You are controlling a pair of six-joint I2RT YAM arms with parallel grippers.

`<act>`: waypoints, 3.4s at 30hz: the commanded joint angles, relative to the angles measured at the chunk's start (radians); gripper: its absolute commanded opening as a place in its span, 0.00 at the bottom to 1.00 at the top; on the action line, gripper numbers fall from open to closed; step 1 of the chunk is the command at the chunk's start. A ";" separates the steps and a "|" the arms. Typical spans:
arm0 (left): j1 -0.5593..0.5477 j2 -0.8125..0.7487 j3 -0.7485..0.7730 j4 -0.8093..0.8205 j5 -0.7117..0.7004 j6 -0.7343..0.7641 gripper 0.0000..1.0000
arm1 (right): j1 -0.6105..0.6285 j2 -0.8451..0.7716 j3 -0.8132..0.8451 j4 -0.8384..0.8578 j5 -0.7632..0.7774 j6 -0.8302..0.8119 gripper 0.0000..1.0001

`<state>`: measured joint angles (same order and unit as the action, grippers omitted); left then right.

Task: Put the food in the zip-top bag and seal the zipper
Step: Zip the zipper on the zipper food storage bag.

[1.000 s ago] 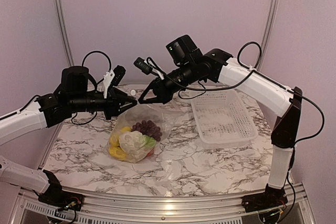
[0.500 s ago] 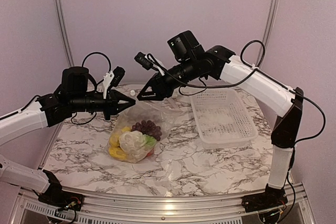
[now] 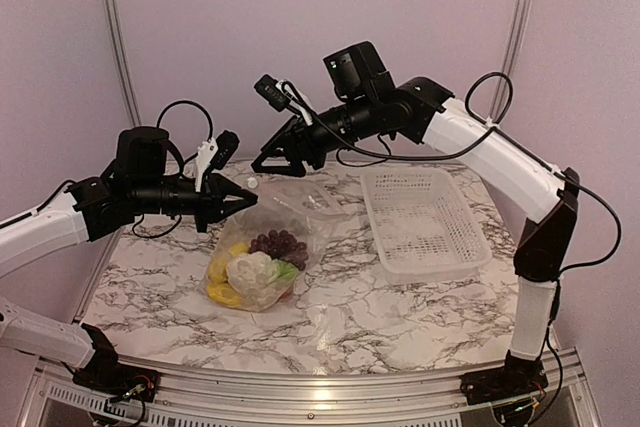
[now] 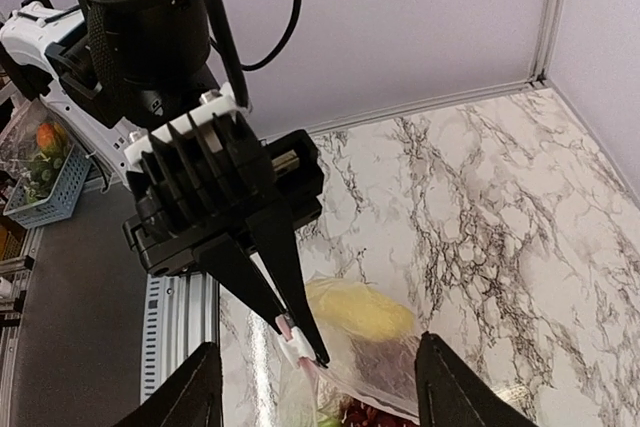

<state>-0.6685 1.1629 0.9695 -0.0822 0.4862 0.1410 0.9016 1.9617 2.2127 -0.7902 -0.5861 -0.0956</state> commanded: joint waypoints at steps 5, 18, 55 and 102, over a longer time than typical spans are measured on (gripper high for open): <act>0.001 -0.016 0.040 -0.027 0.057 0.003 0.00 | 0.008 0.030 -0.040 0.024 -0.131 -0.019 0.57; 0.004 0.007 0.052 0.002 0.098 -0.049 0.00 | 0.011 0.044 -0.063 0.022 -0.159 -0.016 0.36; 0.018 0.043 0.121 -0.003 0.102 -0.092 0.09 | 0.016 0.000 -0.073 -0.025 -0.081 -0.056 0.00; 0.135 -0.098 0.022 -0.081 -0.053 -0.026 0.00 | -0.199 -0.221 -0.572 -0.147 0.133 -0.055 0.00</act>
<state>-0.5621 1.0981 0.9924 -0.1944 0.4702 0.0982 0.7517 1.7687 1.6951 -0.8200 -0.5636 -0.1356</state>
